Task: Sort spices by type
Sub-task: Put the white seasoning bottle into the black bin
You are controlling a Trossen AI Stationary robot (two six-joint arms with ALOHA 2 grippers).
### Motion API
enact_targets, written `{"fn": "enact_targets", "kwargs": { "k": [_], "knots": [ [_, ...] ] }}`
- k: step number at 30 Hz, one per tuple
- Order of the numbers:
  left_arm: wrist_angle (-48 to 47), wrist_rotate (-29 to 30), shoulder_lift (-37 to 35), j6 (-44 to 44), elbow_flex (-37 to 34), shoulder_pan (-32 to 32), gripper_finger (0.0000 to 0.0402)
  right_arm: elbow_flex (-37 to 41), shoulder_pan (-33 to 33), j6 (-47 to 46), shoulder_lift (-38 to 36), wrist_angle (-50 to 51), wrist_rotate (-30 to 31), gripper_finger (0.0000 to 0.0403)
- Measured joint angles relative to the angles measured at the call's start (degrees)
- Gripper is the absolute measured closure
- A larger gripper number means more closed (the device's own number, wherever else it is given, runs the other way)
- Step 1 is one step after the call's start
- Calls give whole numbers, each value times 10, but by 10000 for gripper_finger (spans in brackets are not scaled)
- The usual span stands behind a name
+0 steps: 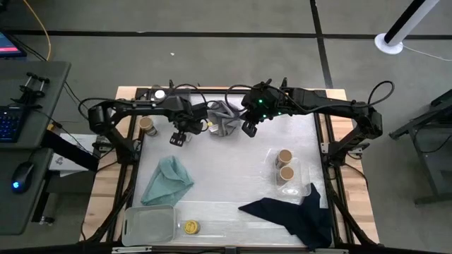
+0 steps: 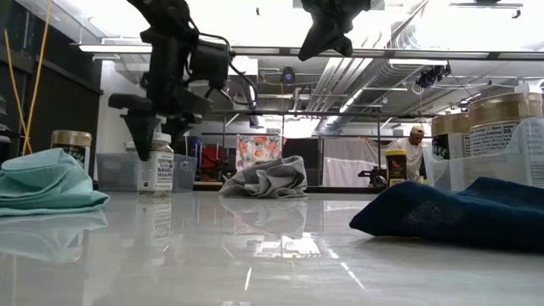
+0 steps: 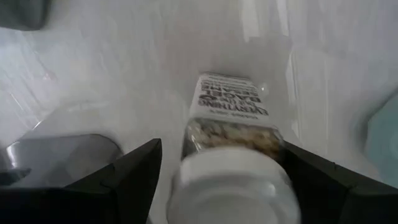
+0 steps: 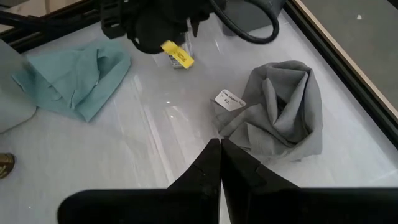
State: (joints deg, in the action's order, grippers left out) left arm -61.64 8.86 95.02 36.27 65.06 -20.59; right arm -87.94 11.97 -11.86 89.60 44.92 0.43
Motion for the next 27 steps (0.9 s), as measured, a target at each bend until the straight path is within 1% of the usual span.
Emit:
{"fn": "enact_targets", "kwargs": {
  "k": [3,5,7,10,11,16,19,22,24,27],
  "knots": [
    [1,-3,15,5,0,-1,117,0,0,-1,0,1,0,403],
    [1,-3,18,12,0,0,129,0,0,-1,0,1,0,403],
    [1,-4,17,20,0,0,156,0,0,-1,0,1,0,403],
    [6,-4,3,27,0,4,226,0,0,-1,0,1,0,403],
    [7,-4,-4,27,1,4,238,0,0,-1,0,1,0,403],
    [12,-1,-64,1,26,-13,236,0,0,2,0,1,0,403],
    [38,27,-117,-10,36,-49,236,0,0,3,0,1,0,403],
    [65,38,-167,-2,37,-105,236,0,0,4,0,0,0,403],
    [70,39,-186,7,37,-152,236,0,0,5,0,-2,0,403],
    [69,41,-186,27,37,-223,236,0,0,5,0,-4,0,403]
  ]
}}
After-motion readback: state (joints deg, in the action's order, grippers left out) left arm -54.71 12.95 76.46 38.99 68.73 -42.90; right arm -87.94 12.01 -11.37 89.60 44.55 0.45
